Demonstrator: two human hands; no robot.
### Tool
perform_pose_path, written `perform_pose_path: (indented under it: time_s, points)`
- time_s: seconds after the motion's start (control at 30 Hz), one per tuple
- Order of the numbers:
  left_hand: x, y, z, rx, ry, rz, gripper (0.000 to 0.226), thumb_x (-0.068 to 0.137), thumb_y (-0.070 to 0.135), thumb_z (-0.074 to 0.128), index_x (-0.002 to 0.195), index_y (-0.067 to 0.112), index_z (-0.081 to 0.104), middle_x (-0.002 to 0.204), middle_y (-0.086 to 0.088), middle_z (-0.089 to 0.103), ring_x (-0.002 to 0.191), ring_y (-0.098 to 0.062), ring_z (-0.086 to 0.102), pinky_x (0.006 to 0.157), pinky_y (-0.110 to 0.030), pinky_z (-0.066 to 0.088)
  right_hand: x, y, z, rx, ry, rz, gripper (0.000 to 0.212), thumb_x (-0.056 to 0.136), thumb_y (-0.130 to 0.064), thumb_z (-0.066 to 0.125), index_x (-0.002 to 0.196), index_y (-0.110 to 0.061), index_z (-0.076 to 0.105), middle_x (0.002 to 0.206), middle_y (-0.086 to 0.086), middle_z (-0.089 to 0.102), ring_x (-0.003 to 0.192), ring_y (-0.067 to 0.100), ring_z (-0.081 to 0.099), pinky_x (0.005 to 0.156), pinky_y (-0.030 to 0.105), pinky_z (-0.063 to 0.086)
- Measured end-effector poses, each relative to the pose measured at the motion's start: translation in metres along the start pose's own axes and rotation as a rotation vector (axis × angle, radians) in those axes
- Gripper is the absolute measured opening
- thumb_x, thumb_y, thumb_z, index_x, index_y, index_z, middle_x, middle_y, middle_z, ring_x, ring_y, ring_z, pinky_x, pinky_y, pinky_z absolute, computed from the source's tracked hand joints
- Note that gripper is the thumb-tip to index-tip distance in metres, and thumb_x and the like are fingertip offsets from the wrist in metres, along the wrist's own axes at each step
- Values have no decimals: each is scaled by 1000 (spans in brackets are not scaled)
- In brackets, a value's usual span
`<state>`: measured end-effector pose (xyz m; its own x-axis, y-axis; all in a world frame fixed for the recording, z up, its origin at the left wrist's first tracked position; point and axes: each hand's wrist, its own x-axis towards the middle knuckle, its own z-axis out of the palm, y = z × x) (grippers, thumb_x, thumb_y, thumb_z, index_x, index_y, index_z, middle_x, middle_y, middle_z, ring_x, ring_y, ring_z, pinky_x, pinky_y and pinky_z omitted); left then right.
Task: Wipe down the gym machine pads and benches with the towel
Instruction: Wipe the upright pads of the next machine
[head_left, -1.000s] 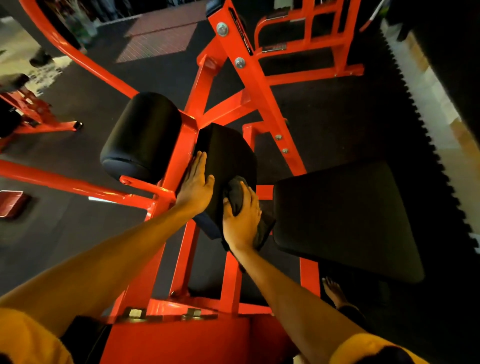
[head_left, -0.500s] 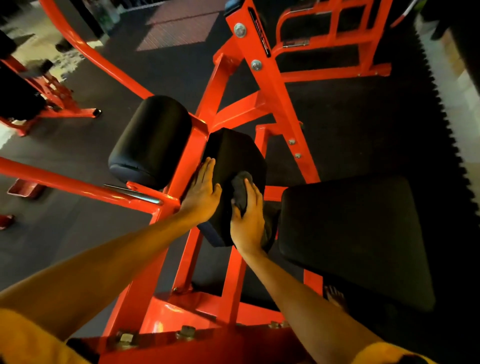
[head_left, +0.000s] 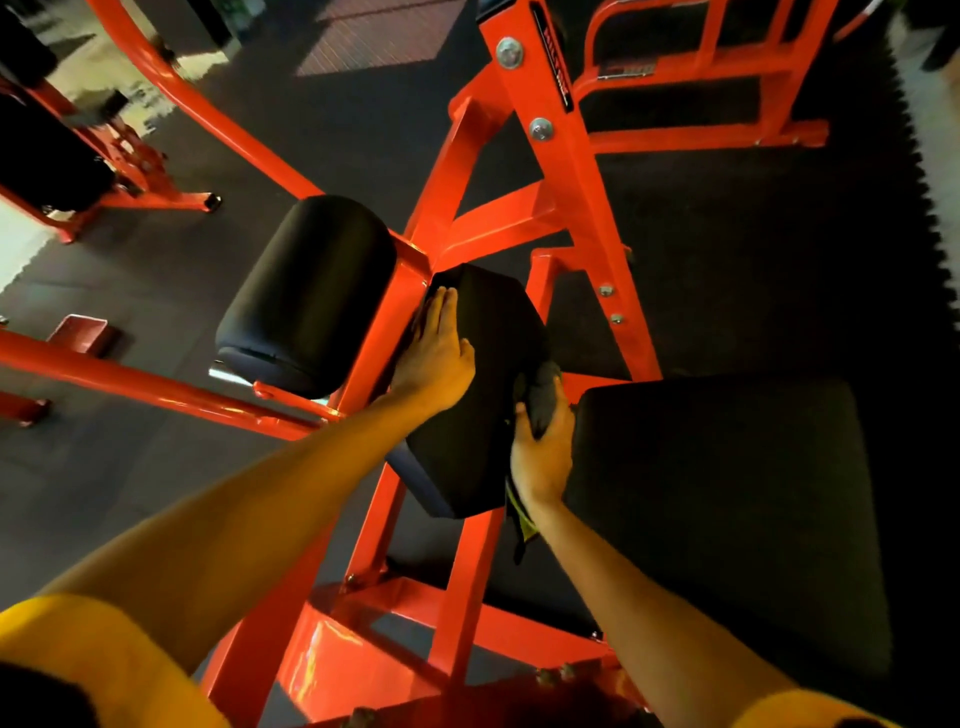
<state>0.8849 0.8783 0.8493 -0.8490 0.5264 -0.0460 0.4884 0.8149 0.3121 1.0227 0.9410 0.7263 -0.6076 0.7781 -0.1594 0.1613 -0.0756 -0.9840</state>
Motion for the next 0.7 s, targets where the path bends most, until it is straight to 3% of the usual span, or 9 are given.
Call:
perform_pose_path:
  time_s: [0.07, 0.2, 0.3, 0.4, 0.5, 0.6, 0.7]
  points:
    - [6, 4, 3, 15, 13, -22, 72, 100, 18, 48, 163, 11, 12, 171, -8, 9, 155, -32, 20, 122, -48, 26, -11, -14, 4, -85, 5, -107, 61, 97, -25, 64, 154, -29, 43, 155, -4, 44, 146, 15, 41, 119, 38, 36]
    - [7, 6, 6, 52, 30, -25, 73, 101, 22, 48, 163, 12, 10, 171, -7, 8, 155, -32, 21, 123, -45, 25, 39, -41, 28, -146, -74, -257, 69, 88, -23, 52, 156, -27, 40, 160, 3, 39, 150, 23, 36, 122, 45, 33]
    - [5, 7, 8, 94, 47, -25, 74, 101, 23, 48, 163, 12, 9, 171, -7, 9, 154, -32, 24, 122, -44, 27, 86, -46, 34, -171, -70, -225, 73, 83, -19, 50, 155, -21, 42, 156, 7, 43, 145, 27, 42, 119, 49, 35]
    - [3, 8, 9, 124, 64, -24, 74, 101, 24, 48, 163, 12, 10, 171, -8, 11, 153, -32, 26, 122, -43, 30, 122, -40, 35, -193, -28, -68, 66, 92, -23, 52, 157, -26, 39, 155, 8, 41, 138, 37, 48, 112, 52, 40]
    - [2, 10, 9, 150, 73, -28, 74, 100, 25, 48, 163, 12, 11, 171, -8, 13, 151, -32, 30, 118, -45, 37, 138, -44, 40, -142, 74, 228, 66, 100, -39, 60, 158, -29, 32, 150, 14, 38, 128, 47, 52, 101, 55, 45]
    - [1, 10, 9, 183, 80, -24, 74, 100, 26, 48, 163, 12, 12, 170, -9, 14, 152, -31, 29, 118, -44, 37, 111, -42, 37, -114, 39, 116, 77, 92, -59, 61, 156, -28, 31, 149, 12, 43, 136, 39, 47, 109, 55, 42]
    - [1, 10, 10, 188, 78, -31, 74, 100, 27, 47, 163, 12, 12, 170, -8, 14, 152, -30, 29, 117, -43, 38, 85, -31, 27, -200, -55, 47, 86, 85, -77, 54, 158, -43, 24, 161, -1, 38, 147, 27, 39, 115, 51, 39]
